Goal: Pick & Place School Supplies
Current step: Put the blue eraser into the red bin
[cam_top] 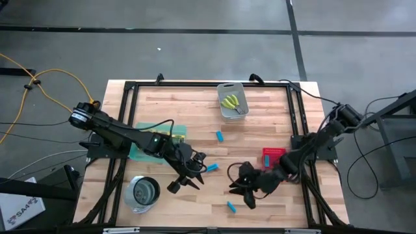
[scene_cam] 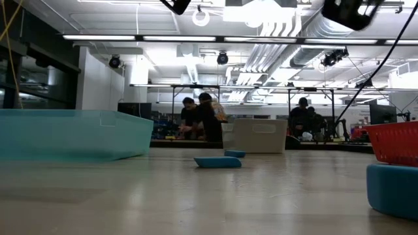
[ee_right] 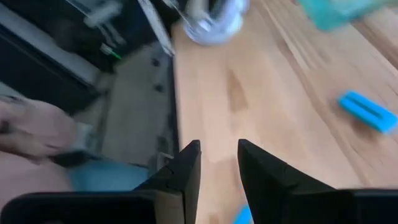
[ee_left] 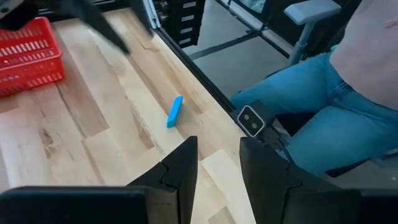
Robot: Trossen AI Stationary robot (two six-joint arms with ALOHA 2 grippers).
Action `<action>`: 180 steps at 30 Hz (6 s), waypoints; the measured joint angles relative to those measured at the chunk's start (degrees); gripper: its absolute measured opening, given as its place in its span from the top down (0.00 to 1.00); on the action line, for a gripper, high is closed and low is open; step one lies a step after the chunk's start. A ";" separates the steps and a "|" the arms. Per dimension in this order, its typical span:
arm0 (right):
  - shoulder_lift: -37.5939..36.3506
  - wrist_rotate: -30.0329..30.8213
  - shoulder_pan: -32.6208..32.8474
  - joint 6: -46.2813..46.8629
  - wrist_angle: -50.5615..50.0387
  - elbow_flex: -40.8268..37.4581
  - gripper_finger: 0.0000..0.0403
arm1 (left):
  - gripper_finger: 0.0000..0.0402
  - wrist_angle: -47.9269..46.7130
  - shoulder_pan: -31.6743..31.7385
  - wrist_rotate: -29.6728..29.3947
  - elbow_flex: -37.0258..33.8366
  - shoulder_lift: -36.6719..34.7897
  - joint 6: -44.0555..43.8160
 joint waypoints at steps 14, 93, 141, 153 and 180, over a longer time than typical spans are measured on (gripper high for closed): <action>8.85 2.18 4.65 9.51 -15.56 8.76 0.76 | 0.71 -0.22 -3.33 -0.37 0.00 0.00 -1.26; 24.10 -0.94 6.42 16.83 -36.50 27.48 0.87 | 0.71 -0.83 -6.48 -6.37 0.00 0.00 -2.64; 29.61 -5.79 5.43 23.39 -34.32 27.48 0.64 | 0.71 -0.83 -8.05 -6.38 0.00 0.00 -3.10; 30.32 -5.02 5.44 22.87 -34.01 27.50 0.66 | 0.71 -0.84 -8.17 -6.38 0.01 0.00 -3.22; 35.38 -7.34 5.32 22.97 -31.79 27.53 0.77 | 0.71 -0.82 -8.13 -6.37 0.04 0.00 -3.52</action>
